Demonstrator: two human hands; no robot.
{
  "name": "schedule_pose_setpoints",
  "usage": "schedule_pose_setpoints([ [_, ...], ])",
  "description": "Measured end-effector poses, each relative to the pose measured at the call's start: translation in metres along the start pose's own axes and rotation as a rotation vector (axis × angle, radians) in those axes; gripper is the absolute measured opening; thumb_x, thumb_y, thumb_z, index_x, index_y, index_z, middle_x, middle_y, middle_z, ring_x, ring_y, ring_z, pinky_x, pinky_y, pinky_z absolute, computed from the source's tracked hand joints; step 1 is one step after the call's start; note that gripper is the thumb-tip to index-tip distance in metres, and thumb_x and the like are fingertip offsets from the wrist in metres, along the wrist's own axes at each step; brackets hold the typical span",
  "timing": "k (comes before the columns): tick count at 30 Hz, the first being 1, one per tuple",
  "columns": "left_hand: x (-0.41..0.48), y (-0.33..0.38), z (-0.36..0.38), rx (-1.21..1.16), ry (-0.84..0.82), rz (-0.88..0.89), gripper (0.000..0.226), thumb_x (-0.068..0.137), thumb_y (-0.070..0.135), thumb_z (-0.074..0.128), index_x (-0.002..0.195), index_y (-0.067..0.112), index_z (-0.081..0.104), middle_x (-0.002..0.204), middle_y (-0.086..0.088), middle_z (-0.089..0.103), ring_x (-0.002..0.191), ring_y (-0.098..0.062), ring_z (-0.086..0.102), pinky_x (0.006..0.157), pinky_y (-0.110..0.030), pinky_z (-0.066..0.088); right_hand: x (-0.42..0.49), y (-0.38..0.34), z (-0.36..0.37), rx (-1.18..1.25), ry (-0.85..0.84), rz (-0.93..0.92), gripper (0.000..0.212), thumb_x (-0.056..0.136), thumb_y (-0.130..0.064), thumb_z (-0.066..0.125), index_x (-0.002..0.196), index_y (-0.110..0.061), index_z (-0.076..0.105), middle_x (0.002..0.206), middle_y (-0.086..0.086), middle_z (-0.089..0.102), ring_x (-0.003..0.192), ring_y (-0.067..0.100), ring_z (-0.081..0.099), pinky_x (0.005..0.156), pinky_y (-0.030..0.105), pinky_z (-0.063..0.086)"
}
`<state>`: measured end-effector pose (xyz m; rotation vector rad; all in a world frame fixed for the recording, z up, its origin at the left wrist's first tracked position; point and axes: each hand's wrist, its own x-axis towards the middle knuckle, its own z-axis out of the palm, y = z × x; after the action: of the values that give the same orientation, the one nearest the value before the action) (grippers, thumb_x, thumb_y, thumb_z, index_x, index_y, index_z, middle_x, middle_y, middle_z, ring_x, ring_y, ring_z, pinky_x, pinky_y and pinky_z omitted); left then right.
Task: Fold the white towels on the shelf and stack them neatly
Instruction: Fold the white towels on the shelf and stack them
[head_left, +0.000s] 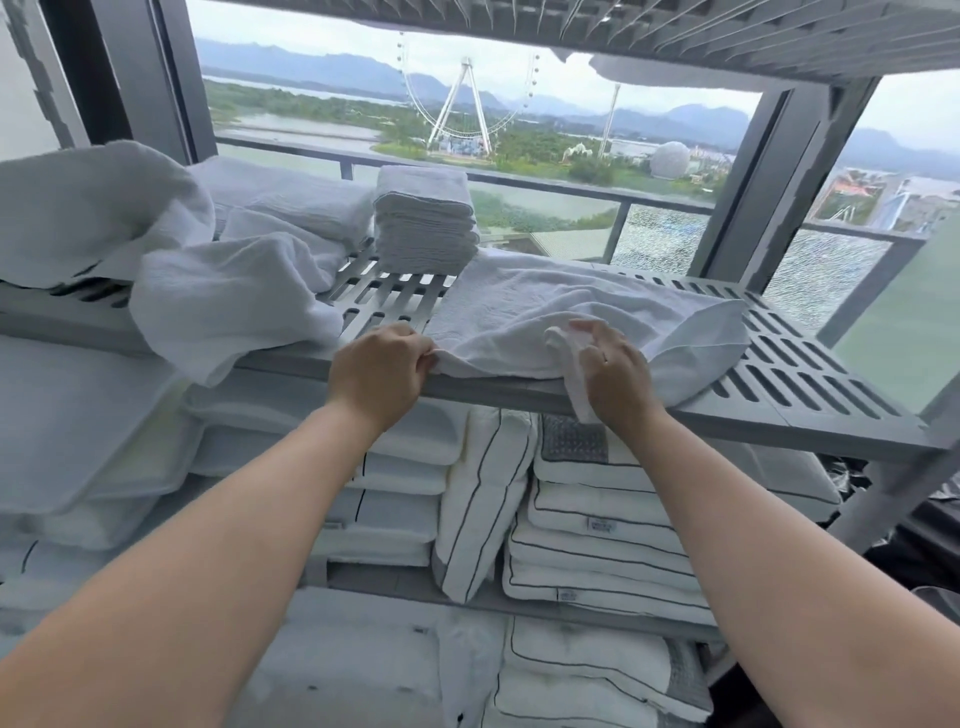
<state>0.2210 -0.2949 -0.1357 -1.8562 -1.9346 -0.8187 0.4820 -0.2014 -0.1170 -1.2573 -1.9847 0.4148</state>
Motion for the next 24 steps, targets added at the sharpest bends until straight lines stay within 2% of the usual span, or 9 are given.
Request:
schedule_pose_setpoints([
  [1, 0.004, 0.003, -0.002, 0.012, -0.031, -0.008, 0.019, 0.097, 0.030, 0.054, 0.097, 0.022, 0.071, 0.095, 0.002, 0.064, 0.093, -0.026, 0.062, 0.071, -0.038, 0.051, -0.001, 0.002, -0.005, 0.051, -0.006, 0.012, 0.066, 0.080, -0.053, 0.033, 0.129, -0.017, 0.060, 0.124, 0.002, 0.061, 0.118, 0.023, 0.052, 0.097, 0.037, 0.040],
  [3, 0.011, 0.011, -0.005, 0.038, -0.071, -0.015, 0.015, 0.094, 0.025, 0.054, 0.095, 0.023, 0.069, 0.095, 0.002, 0.064, 0.094, -0.026, 0.061, 0.071, -0.037, 0.049, -0.003, 0.007, -0.012, 0.057, 0.010, 0.050, 0.042, 0.086, -0.026, 0.040, 0.122, -0.017, 0.061, 0.108, 0.001, 0.060, 0.107, 0.025, 0.056, 0.082, 0.031, 0.037],
  [5, 0.017, 0.019, -0.007, 0.061, -0.099, -0.024, 0.015, 0.090, 0.016, 0.055, 0.095, 0.024, 0.067, 0.098, 0.001, 0.064, 0.096, -0.025, 0.059, 0.072, -0.036, 0.049, -0.004, 0.010, -0.018, 0.020, 0.057, 0.046, 0.036, 0.091, -0.004, 0.042, 0.117, -0.017, 0.063, 0.108, 0.004, 0.063, 0.102, 0.025, 0.058, 0.080, 0.028, 0.036],
  [10, 0.030, 0.033, -0.006, 0.117, -0.106, -0.093, 0.030, 0.080, 0.000, 0.053, 0.097, 0.024, 0.061, 0.099, -0.005, 0.062, 0.098, -0.028, 0.056, 0.070, -0.034, 0.041, -0.007, 0.023, -0.038, -0.053, 0.237, -0.033, 0.028, 0.094, -0.008, 0.049, 0.112, -0.017, 0.068, 0.101, 0.000, 0.061, 0.090, 0.018, 0.058, 0.079, 0.023, 0.038],
  [14, 0.029, 0.052, -0.003, 0.134, -0.112, -0.129, 0.028, 0.082, 0.001, 0.052, 0.098, 0.022, 0.061, 0.099, -0.007, 0.065, 0.091, -0.032, 0.061, 0.068, -0.033, 0.042, -0.018, 0.033, -0.047, -0.064, 0.265, -0.019, 0.020, 0.090, -0.011, 0.057, 0.099, -0.014, 0.075, 0.095, 0.002, 0.073, 0.090, 0.020, 0.064, 0.075, 0.023, 0.040],
  [17, 0.028, 0.070, -0.006, 0.181, -0.119, -0.139, 0.025, 0.084, 0.001, 0.049, 0.097, 0.020, 0.059, 0.096, -0.008, 0.065, 0.083, -0.029, 0.057, 0.065, -0.033, 0.040, -0.029, 0.039, -0.057, -0.066, 0.283, -0.032, 0.015, 0.087, -0.011, 0.062, 0.094, -0.014, 0.075, 0.088, 0.000, 0.073, 0.087, 0.020, 0.064, 0.076, 0.027, 0.047],
  [19, 0.028, 0.080, -0.011, 0.237, -0.121, -0.156, 0.023, 0.085, 0.000, 0.048, 0.096, 0.019, 0.056, 0.093, -0.007, 0.064, 0.076, -0.027, 0.050, 0.063, -0.033, 0.040, -0.036, 0.048, -0.070, -0.069, 0.297, -0.029, 0.010, 0.086, -0.012, 0.066, 0.093, -0.016, 0.071, 0.085, -0.004, 0.068, 0.086, 0.018, 0.062, 0.073, 0.026, 0.044],
  [22, 0.025, 0.084, -0.021, 0.311, -0.109, -0.192, 0.023, 0.085, -0.002, 0.046, 0.095, 0.017, 0.055, 0.088, -0.009, 0.064, 0.073, -0.029, 0.054, 0.063, -0.034, 0.042, -0.050, 0.069, -0.096, -0.067, 0.333, -0.050, 0.011, 0.086, -0.016, 0.071, 0.090, -0.021, 0.062, 0.086, -0.006, 0.059, 0.081, 0.015, 0.057, 0.064, 0.015, 0.035],
  [24, 0.020, 0.085, -0.026, 0.348, -0.099, -0.202, 0.022, 0.084, -0.002, 0.047, 0.093, 0.017, 0.056, 0.089, -0.010, 0.065, 0.078, -0.031, 0.059, 0.066, -0.034, 0.044, -0.069, 0.085, -0.109, -0.030, 0.361, -0.063, 0.016, 0.086, -0.021, 0.075, 0.088, -0.021, 0.059, 0.085, -0.007, 0.058, 0.073, 0.007, 0.053, 0.063, 0.007, 0.032],
])
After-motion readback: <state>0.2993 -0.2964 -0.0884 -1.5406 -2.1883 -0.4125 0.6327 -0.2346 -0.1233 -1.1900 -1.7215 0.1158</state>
